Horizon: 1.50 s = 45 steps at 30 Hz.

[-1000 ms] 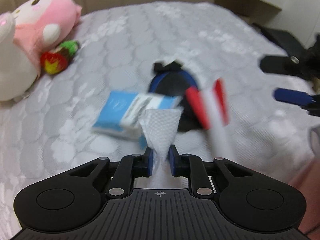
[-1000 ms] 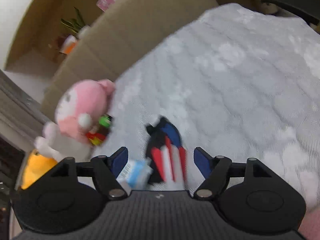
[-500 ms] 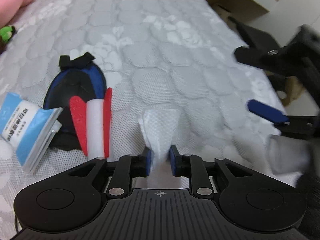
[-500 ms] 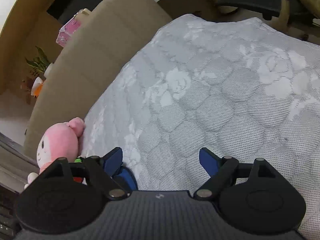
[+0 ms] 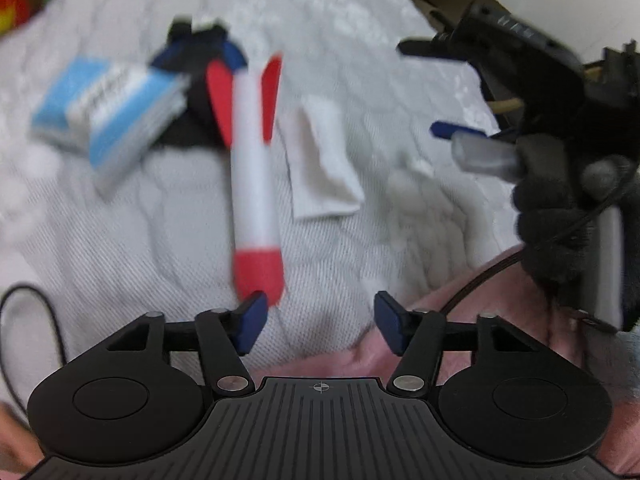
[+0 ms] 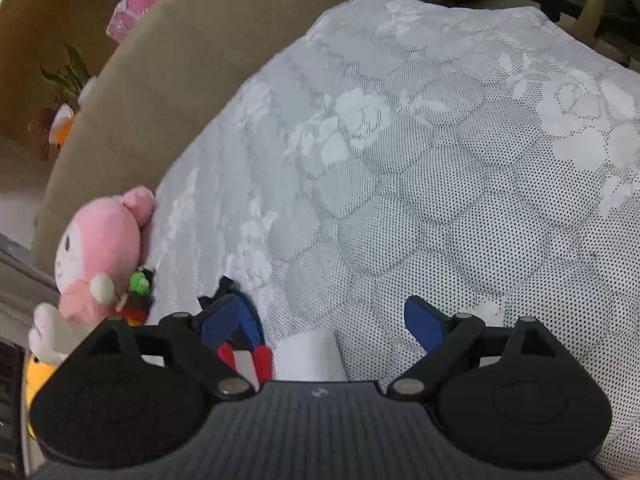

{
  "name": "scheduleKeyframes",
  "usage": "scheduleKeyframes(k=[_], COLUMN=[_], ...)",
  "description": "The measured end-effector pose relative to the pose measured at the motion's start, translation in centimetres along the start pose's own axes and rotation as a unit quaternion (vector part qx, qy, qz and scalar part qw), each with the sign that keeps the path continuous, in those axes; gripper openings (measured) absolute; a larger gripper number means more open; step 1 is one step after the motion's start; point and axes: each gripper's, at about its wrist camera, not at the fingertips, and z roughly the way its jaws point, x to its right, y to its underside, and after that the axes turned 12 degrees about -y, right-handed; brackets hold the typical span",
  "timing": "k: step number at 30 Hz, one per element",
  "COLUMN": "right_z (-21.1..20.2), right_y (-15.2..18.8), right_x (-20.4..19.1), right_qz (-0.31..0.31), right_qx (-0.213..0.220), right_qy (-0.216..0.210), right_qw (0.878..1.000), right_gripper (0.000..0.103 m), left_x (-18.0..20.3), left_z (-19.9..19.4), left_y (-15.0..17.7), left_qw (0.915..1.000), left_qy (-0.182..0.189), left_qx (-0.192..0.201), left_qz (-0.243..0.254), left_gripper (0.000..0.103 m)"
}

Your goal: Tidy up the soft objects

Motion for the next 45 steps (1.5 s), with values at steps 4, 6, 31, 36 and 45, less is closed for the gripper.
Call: scheduleKeyframes(k=[4, 6, 31, 36, 45], right_z=[0.5, 0.6, -5.1, -4.5, -1.8], right_y=[0.2, 0.2, 14.3, 13.6, 14.1], right_x=[0.1, 0.4, -10.3, -10.3, -10.2], right_qz=[0.003, 0.012, -0.279, -0.262, -0.265], right_qx=[-0.012, -0.014, 0.096, 0.075, -0.005], right_qy=[0.020, 0.025, 0.084, 0.086, 0.122], right_qw=[1.000, 1.000, 0.952, 0.958, 0.957], right_gripper=[0.092, 0.092, 0.096, 0.101, 0.101], left_x=[0.1, 0.6, -7.8, -6.2, -7.1], left_z=[1.8, 1.6, -8.1, -8.2, -7.9], left_y=[-0.7, -1.6, 2.0, 3.0, 2.5], left_qw=[0.9993, 0.9995, 0.9381, 0.9330, 0.9331], left_qy=[0.032, 0.023, -0.186, -0.204, -0.208], left_qx=[-0.006, 0.022, 0.286, 0.296, 0.288], left_qz=[-0.018, -0.007, -0.060, -0.019, -0.057], left_gripper=[0.053, 0.051, 0.103, 0.103, 0.103])
